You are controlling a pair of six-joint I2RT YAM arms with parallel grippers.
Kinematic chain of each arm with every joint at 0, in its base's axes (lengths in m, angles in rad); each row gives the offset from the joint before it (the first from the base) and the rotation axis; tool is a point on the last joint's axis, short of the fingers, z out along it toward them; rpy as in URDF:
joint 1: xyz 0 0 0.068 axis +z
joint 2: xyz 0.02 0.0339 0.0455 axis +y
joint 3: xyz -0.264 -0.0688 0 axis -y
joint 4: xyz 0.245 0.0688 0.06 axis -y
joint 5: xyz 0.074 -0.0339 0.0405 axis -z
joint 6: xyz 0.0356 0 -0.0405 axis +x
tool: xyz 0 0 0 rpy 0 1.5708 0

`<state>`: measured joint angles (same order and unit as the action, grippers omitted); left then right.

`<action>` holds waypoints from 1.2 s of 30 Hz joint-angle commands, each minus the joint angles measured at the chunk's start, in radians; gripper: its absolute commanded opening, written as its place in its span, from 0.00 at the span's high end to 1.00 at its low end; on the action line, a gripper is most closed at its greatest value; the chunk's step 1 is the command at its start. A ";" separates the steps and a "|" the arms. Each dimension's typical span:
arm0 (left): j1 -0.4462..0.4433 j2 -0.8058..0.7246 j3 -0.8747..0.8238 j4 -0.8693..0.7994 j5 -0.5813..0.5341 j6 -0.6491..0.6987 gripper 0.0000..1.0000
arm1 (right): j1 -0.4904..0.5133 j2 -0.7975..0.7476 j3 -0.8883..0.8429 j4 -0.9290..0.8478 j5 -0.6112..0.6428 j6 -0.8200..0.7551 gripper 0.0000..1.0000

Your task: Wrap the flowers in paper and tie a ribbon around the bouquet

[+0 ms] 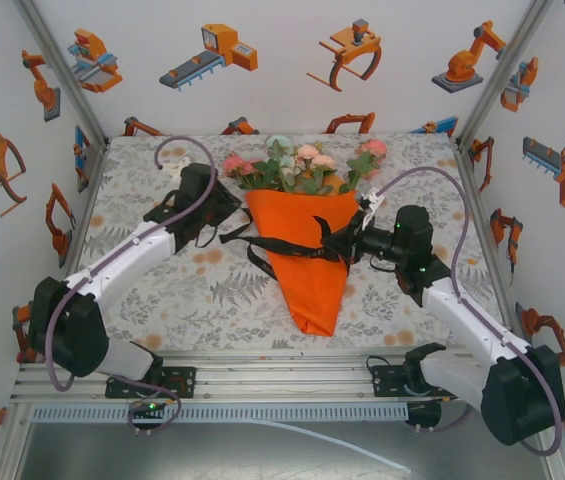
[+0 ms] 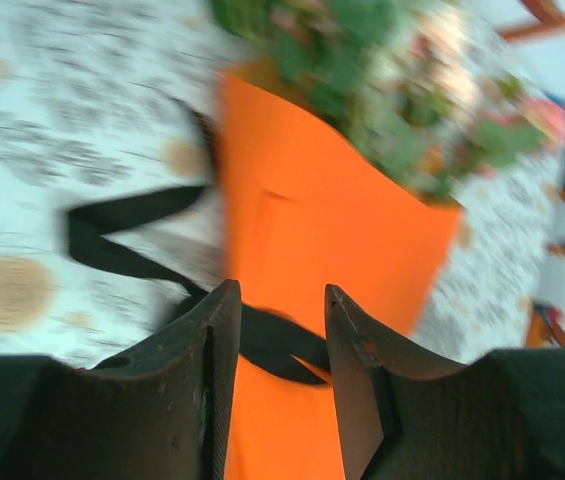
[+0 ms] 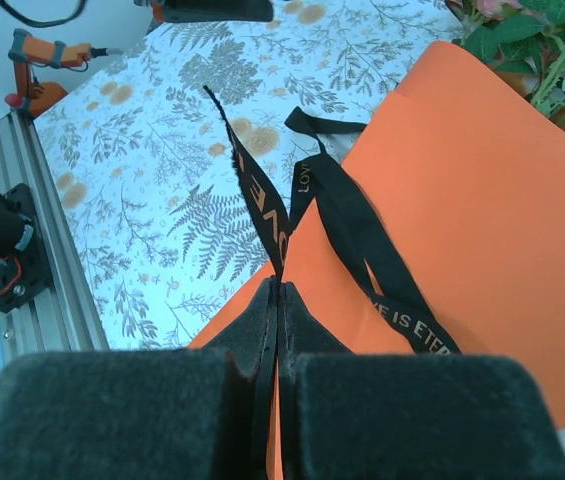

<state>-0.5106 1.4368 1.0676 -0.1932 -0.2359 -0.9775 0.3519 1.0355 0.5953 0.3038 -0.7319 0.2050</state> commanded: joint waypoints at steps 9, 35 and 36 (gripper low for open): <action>0.117 0.162 -0.165 0.121 0.174 -0.306 0.44 | 0.006 -0.030 -0.002 0.019 0.064 0.101 1.00; 0.152 0.125 -0.283 0.135 0.130 -0.316 1.00 | -0.409 0.006 0.267 -0.531 0.600 0.401 1.00; 0.154 0.120 -0.288 0.136 0.137 -0.307 1.00 | -0.446 0.030 0.272 -0.524 0.575 0.414 1.00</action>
<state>-0.3672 1.5829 0.8040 -0.0582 -0.1032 -1.3148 -0.0246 1.0222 0.8558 -0.1852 -0.1146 0.5575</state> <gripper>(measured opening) 0.008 0.004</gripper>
